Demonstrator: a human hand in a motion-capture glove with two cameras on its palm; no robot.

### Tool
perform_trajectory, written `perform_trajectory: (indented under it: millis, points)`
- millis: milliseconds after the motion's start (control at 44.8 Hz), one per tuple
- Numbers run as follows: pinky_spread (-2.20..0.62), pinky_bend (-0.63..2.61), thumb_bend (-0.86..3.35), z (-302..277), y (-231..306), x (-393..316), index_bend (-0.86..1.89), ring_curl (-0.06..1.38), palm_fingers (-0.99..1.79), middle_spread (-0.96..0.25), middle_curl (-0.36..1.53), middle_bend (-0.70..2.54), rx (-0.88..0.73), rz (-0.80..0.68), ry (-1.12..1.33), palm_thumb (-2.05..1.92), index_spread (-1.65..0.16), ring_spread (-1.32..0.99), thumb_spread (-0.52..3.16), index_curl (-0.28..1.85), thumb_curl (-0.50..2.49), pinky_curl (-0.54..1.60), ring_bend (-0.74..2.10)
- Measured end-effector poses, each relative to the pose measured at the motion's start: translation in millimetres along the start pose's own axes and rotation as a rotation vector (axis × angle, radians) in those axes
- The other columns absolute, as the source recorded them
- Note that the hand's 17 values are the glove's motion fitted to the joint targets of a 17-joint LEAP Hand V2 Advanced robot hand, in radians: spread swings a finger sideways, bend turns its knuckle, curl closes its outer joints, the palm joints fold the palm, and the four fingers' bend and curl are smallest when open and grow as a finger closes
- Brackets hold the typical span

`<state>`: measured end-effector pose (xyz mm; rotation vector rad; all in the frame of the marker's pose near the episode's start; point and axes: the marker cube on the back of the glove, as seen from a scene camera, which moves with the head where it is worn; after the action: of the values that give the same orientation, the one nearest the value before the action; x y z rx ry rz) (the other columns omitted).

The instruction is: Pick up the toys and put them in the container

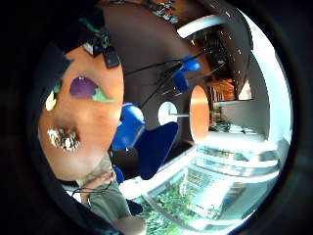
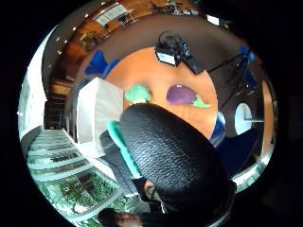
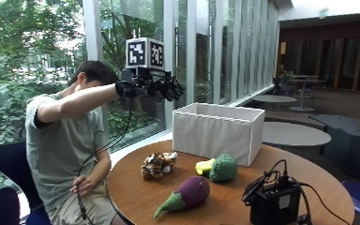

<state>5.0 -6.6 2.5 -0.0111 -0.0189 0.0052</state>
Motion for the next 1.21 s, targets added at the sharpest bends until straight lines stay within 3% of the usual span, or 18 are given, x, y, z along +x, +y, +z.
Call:
perform_trajectory:
  millis: [156,357,670,938,1027,1072,1117,1206]
  points:
    - [-0.09,0.64,-0.11,15,-29,12,0.06,0.10,0.16,-0.07,0.10,0.23,-0.054,-0.013,-0.054,-0.17,-0.18,-0.14,0.78,0.02,0.00,0.20,0.41]
    - [-0.08,0.68,-0.10,50,-59,7,0.09,0.14,-0.05,-0.06,0.17,0.26,-0.063,-0.045,-0.071,-0.16,-0.21,-0.16,1.03,0.06,0.02,0.26,0.43]
    - [-0.06,0.71,-0.07,159,-100,-4,0.09,0.18,-0.11,-0.03,0.24,0.21,-0.217,-0.030,-0.136,-0.11,-0.15,-0.15,1.10,0.11,0.08,0.29,0.45]
    - [-0.03,0.83,-0.06,276,-93,-36,0.04,0.21,-0.15,0.02,0.26,0.17,-0.405,-0.089,-0.177,-0.08,-0.12,-0.08,1.06,0.10,0.14,0.33,0.51]
    - [-0.03,0.92,-0.04,301,-85,-55,-0.01,0.25,-0.02,0.01,0.29,0.24,-0.267,-0.136,-0.084,-0.04,-0.10,-0.11,1.04,0.08,0.16,0.36,0.65]
    - [-0.08,0.94,-0.01,303,-87,-55,0.00,0.28,0.14,-0.02,0.32,0.33,-0.182,-0.139,-0.054,0.02,-0.11,-0.15,1.06,0.06,0.18,0.36,0.77]
    - [-0.17,0.99,0.01,303,-90,-54,-0.01,0.30,0.53,-0.08,0.35,0.47,-0.152,-0.139,-0.074,0.06,-0.12,-0.22,1.08,0.03,0.21,0.34,0.94]
    - [-0.27,1.03,0.04,305,-94,-55,0.05,0.36,0.72,-0.16,0.40,0.58,-0.114,-0.150,-0.154,0.15,-0.15,-0.28,1.12,0.02,0.25,0.36,1.10]
